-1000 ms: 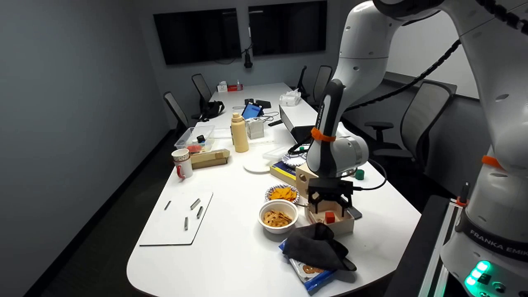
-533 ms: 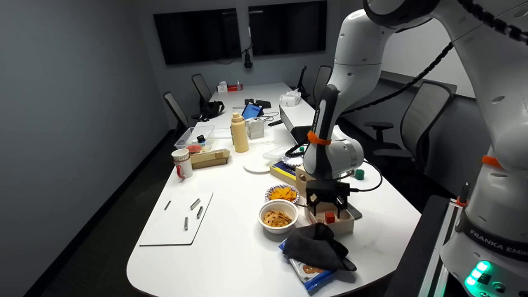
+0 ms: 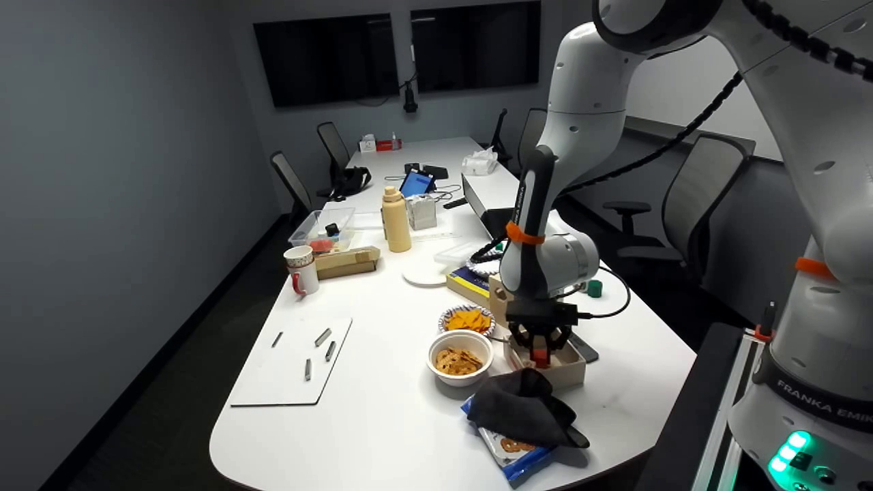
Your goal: Put the orange cube in the wooden object through the round hole
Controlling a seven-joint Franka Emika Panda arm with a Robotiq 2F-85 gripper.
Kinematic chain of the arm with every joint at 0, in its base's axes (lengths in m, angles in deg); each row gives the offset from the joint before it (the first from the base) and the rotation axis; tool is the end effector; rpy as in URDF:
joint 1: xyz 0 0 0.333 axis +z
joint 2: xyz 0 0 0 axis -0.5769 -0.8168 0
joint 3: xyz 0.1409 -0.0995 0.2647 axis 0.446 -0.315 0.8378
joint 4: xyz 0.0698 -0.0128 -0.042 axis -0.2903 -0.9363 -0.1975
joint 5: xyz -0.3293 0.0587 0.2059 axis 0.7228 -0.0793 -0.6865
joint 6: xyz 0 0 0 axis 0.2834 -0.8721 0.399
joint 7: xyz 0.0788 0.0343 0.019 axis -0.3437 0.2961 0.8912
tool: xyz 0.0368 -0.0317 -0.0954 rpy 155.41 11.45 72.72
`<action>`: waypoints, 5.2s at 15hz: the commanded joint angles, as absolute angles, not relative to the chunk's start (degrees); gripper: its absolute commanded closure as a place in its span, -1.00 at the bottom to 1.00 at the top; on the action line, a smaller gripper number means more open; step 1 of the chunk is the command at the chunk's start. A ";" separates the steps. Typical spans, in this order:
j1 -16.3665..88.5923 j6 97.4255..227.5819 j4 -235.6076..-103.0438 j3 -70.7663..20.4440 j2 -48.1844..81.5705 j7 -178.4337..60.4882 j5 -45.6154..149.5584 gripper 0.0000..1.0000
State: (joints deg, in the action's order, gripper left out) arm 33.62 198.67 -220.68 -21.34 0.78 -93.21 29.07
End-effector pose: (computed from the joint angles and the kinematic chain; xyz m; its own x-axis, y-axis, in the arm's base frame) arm 0.4190 -0.0368 0.0632 0.4897 -0.8673 -0.0895 -0.8680 -0.4947 0.0444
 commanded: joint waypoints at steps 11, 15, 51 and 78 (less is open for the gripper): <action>42.74 176.61 -220.93 -31.58 17.51 -90.82 41.50 0.82; 39.33 164.54 -217.19 -30.52 23.32 -85.66 47.73 0.82; 24.59 171.51 -204.81 -29.15 12.48 -48.61 50.45 0.82; 22.90 172.34 -203.28 -28.22 9.87 -44.92 49.56 -0.46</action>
